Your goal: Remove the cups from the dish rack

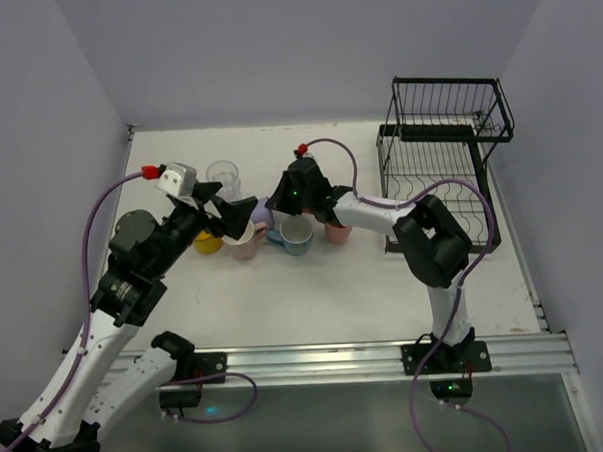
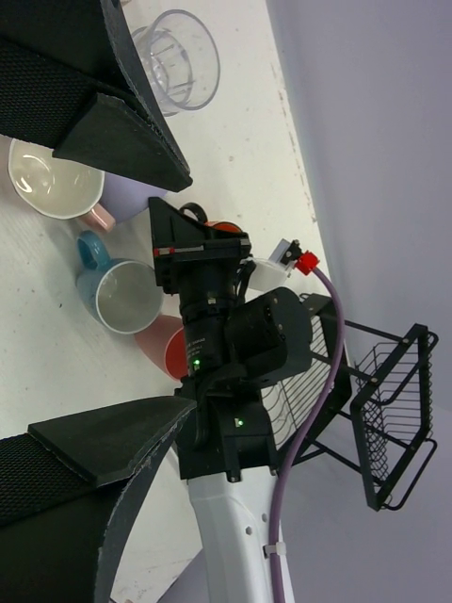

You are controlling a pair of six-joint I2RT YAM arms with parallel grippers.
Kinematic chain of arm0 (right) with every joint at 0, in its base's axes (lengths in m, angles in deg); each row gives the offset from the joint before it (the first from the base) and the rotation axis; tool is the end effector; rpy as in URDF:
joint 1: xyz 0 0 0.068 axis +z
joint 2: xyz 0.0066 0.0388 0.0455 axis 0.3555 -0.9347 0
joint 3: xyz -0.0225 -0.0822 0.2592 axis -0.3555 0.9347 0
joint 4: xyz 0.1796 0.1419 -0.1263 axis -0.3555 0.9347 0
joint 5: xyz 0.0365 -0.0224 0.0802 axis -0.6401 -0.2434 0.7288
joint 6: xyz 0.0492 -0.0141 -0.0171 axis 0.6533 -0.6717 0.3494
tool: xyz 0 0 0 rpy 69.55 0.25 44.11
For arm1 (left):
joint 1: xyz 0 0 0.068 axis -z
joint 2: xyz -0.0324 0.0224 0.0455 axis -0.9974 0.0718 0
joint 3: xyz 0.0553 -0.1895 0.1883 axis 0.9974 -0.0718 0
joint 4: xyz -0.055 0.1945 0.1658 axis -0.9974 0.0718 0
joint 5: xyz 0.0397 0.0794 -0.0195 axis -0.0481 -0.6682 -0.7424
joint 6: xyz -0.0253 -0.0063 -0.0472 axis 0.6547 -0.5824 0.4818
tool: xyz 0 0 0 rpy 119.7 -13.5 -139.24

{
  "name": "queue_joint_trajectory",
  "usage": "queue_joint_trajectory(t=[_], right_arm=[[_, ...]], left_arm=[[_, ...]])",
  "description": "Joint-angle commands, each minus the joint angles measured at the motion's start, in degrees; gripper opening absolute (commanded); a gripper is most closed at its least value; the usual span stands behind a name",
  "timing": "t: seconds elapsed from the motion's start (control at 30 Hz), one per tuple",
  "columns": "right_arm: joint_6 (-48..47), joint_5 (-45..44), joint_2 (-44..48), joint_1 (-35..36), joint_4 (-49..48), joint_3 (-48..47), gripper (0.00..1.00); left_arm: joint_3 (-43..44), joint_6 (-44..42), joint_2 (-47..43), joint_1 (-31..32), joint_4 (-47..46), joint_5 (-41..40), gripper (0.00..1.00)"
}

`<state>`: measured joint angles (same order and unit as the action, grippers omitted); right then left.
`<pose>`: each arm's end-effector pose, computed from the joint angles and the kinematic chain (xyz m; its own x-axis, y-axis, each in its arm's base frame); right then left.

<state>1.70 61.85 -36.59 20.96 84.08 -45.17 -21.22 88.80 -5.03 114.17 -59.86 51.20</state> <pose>0.3431 0.3086 0.2007 -0.7926 0.3545 -0.4961 -0.1063 0.7208 0.6849 0.1364 -0.0783 0.3942 -0.1307 -0.2296 -0.9645 0.5659 0.7815 -0.2627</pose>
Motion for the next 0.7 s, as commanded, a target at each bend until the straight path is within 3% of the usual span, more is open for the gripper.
queue_joint_trajectory(t=[0.0, 0.1, 0.2, 0.27, 0.3, 0.4, 0.67], right_arm=[[1.65, -1.91, 2.58, 0.41, -4.33, 1.80, 0.07], [0.77, -2.44, 4.08, 0.49, -5.39, 2.24, 0.01], [0.24, -2.44, 3.82, 0.41, -4.34, 0.93, 0.04], [0.25, -1.65, 2.77, 0.41, -2.23, -0.39, 0.21], [0.24, -1.38, 2.24, 0.41, -1.44, -1.35, 0.38], [-0.02, -0.33, 0.48, 0.32, 0.58, -3.02, 0.58], [-0.11, 3.80, -4.53, 0.41, 2.79, -7.86, 0.56]], left_arm=[[-0.37, -0.94, -0.83, 0.62, -0.49, -1.47, 1.00], [-0.37, -1.11, -0.83, 0.80, -0.31, -1.82, 1.00], [-0.37, -1.20, -0.83, 0.97, -0.14, -2.08, 1.00], [-0.46, -1.20, -0.83, 1.06, -0.22, -2.26, 1.00], [-0.46, -1.20, -0.83, 1.06, -0.14, -2.26, 1.00], [-0.38, -1.12, -0.83, 1.06, -0.14, -2.43, 1.00], [-0.29, -1.20, -0.83, 1.24, 0.21, -2.96, 1.00]])
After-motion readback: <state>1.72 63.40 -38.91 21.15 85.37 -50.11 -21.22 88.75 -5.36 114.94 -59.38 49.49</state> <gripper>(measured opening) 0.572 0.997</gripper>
